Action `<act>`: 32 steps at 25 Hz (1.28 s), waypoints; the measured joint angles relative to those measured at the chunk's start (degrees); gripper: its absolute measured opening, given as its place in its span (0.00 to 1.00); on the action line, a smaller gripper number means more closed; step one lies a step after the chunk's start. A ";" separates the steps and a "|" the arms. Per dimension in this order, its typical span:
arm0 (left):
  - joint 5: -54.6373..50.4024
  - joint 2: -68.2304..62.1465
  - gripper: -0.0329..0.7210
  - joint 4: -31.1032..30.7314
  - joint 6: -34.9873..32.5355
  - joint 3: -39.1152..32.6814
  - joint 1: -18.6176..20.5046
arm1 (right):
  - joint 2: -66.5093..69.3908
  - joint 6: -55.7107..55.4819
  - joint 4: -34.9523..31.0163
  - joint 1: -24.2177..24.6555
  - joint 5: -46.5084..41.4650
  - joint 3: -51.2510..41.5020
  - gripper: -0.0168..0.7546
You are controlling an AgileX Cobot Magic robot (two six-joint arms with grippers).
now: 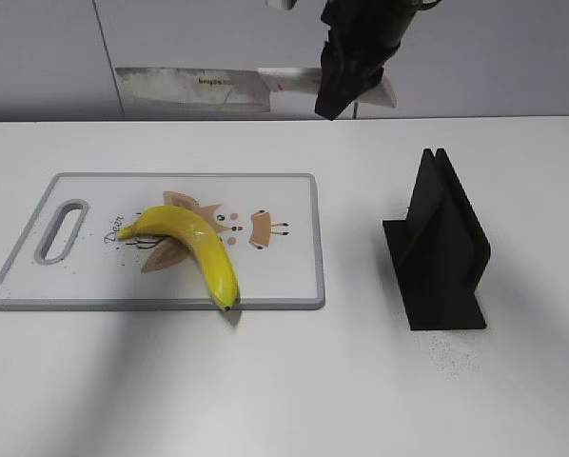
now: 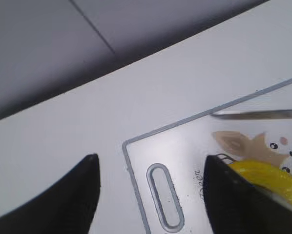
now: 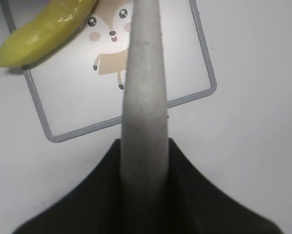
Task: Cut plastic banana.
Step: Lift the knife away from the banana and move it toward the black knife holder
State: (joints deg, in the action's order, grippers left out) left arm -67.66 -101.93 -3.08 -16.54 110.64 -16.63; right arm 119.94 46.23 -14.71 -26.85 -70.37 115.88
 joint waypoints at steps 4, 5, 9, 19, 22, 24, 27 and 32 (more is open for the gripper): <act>-2.00 1.43 0.85 -1.07 6.86 0.18 2.58 | -2.96 -10.64 0.25 0.00 0.00 -1.20 0.23; -2.04 1.73 0.85 -1.12 7.83 0.24 3.35 | -3.78 -13.68 0.55 0.00 -0.05 -1.37 0.23; -2.13 3.87 0.83 -1.20 9.77 -0.74 5.97 | -6.98 -26.82 2.23 0.00 -0.10 -1.61 0.23; -2.25 16.91 0.83 -1.15 10.14 -15.33 10.51 | -19.56 -46.85 3.83 0.00 -0.10 -11.56 0.23; -2.25 21.81 0.83 -1.15 10.16 -21.93 11.17 | -24.16 -49.51 3.88 0.00 -0.10 -18.03 0.23; -2.25 24.92 0.83 -1.15 10.16 -26.10 11.23 | -27.61 -50.70 3.88 0.00 -0.06 -23.33 0.23; -2.30 30.23 0.83 -1.10 10.16 -32.87 11.23 | -32.67 -52.35 3.99 0.00 1.88 -31.41 0.23; -2.31 38.63 0.83 -0.79 10.43 -43.04 11.23 | -40.37 -55.33 4.44 0.00 7.25 -43.05 0.23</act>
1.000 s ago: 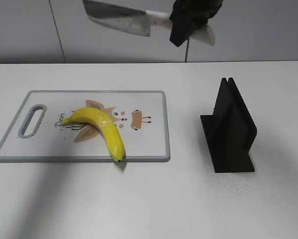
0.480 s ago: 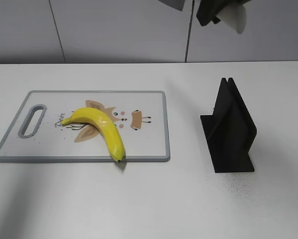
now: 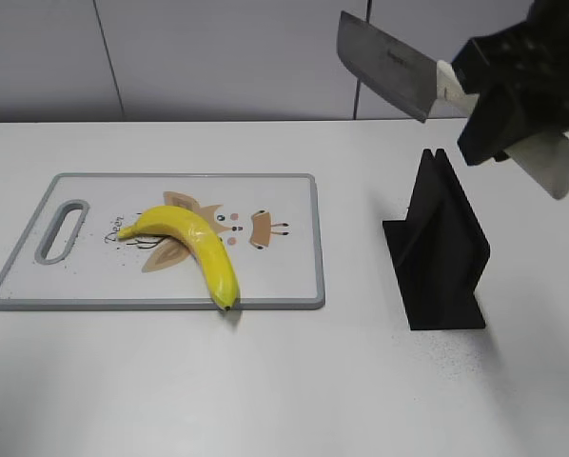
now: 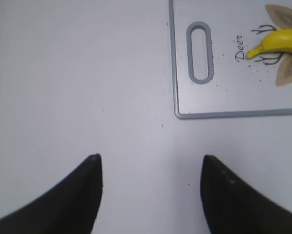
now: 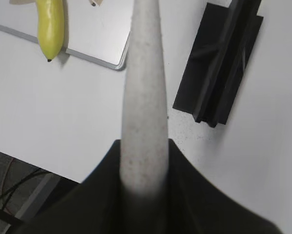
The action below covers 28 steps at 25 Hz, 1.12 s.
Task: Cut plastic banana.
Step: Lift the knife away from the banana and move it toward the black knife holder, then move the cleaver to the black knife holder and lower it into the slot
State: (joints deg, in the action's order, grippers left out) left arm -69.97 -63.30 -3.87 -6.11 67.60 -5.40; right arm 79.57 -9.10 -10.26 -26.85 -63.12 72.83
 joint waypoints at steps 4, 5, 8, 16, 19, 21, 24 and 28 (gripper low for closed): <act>0.00 6.67 0.83 0.57 0.00 -5.47 0.00 | -4.96 -2.16 0.72 0.00 2.75 -7.00 0.23; 0.00 8.46 0.83 0.67 0.00 -6.53 0.00 | -6.08 -2.60 0.84 0.00 3.21 -8.60 0.23; 0.00 13.77 0.83 1.16 0.00 -10.66 0.00 | -9.20 -4.27 1.13 0.00 4.16 -12.90 0.23; -0.13 29.59 0.83 1.77 0.22 -21.88 0.00 | -16.65 -11.39 6.59 0.00 5.52 -20.56 0.23; 0.15 35.46 0.83 1.87 0.22 -25.72 0.00 | -18.10 -13.74 8.60 0.00 5.90 -21.58 0.23; 0.71 39.19 0.83 2.35 0.27 -28.15 0.00 | -18.35 -14.37 8.87 0.00 6.22 -21.72 0.23; 2.27 45.39 0.83 3.87 0.43 -31.50 0.00 | -18.35 -14.88 8.86 0.00 7.39 -21.76 0.23; 3.52 52.80 0.83 5.22 0.63 -34.73 0.00 | -18.35 -15.37 9.00 0.00 8.44 -21.78 0.23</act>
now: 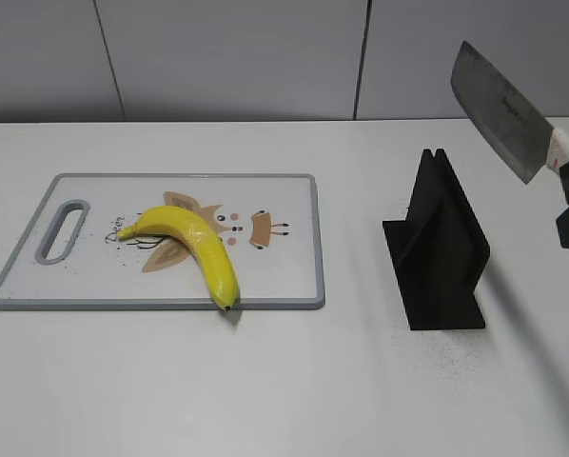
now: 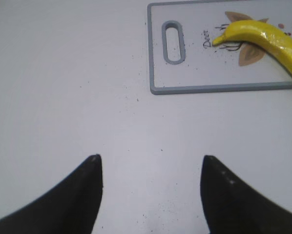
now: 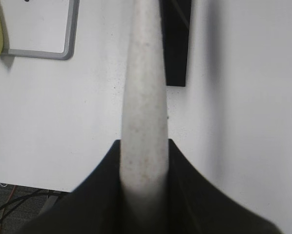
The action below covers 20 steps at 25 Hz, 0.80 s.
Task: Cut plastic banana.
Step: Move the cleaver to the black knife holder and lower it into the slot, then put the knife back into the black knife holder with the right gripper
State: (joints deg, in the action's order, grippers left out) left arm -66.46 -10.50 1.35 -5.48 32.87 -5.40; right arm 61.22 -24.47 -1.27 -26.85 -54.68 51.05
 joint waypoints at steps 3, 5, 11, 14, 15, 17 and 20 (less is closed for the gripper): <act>0.55 5.19 0.83 0.20 0.00 -1.33 0.00 | 0.89 -0.12 0.11 0.00 0.92 -0.12 0.23; 0.69 7.84 0.83 0.25 0.00 -2.41 0.00 | 2.23 -0.17 0.14 0.00 1.85 -0.54 0.23; 2.43 10.81 0.83 0.25 0.06 -3.58 0.00 | 6.69 -0.28 0.39 0.00 4.90 -0.89 0.23; 4.24 10.81 0.83 -0.28 0.06 -3.88 0.00 | 8.69 -0.33 0.52 0.00 5.99 -0.89 0.23; 4.31 10.81 0.83 -0.28 0.06 -4.14 0.00 | 9.35 -0.33 0.61 0.00 6.29 -0.89 0.23; 4.31 10.81 0.83 -0.28 0.06 -4.22 0.00 | 10.51 -0.39 0.92 0.00 6.93 -0.89 0.23; 4.31 10.81 0.83 -0.28 0.06 -4.27 0.00 | 12.04 -0.91 1.60 0.00 7.59 -0.89 0.23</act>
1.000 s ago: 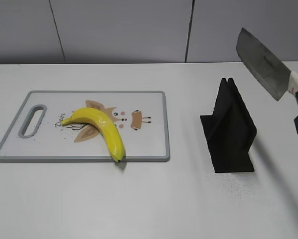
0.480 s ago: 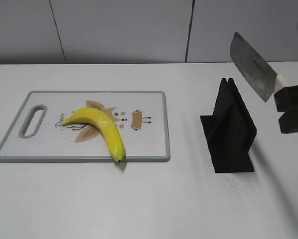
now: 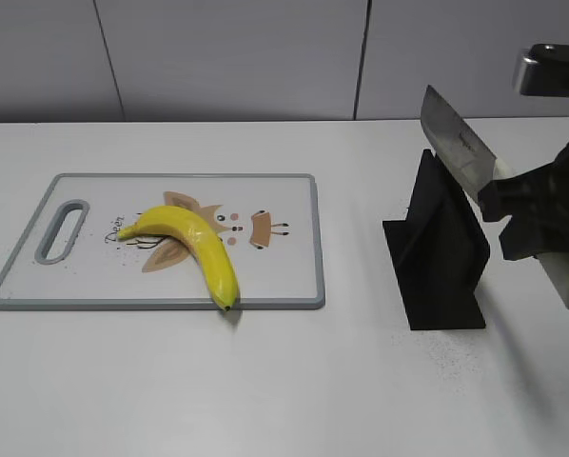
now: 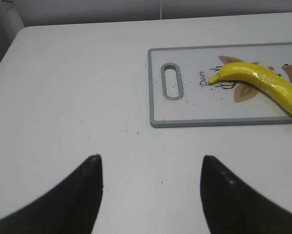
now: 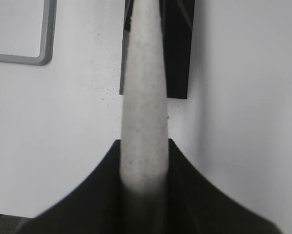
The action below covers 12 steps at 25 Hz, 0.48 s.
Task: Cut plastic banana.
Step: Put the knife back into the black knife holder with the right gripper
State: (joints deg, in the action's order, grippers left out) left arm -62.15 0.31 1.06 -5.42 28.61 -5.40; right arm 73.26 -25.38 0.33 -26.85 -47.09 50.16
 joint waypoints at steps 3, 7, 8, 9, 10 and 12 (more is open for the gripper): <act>0.00 0.00 0.83 0.00 0.00 -0.07 0.00 | 0.60 -1.24 1.24 0.00 1.05 0.00 0.23; 0.00 0.00 0.83 0.00 0.00 -0.07 0.00 | 0.66 -3.23 3.03 0.00 2.16 0.00 0.23; 0.00 0.00 0.83 0.00 0.00 -0.07 0.00 | 0.72 -3.53 3.16 0.00 2.21 0.00 0.23; 0.00 0.00 0.83 0.00 0.00 -0.07 0.00 | 0.83 -3.65 3.21 0.00 2.26 0.00 0.23; 0.00 0.00 0.83 0.00 0.00 -0.07 0.00 | 0.91 -3.65 3.21 0.00 2.26 0.00 0.23; 0.00 0.00 0.83 0.00 0.00 -0.07 0.00 | 1.18 -3.70 3.21 0.00 2.26 0.00 0.23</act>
State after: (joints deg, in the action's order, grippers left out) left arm -62.15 0.31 1.06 -5.42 28.54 -5.40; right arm 74.43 -29.08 3.55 -26.85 -44.82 50.16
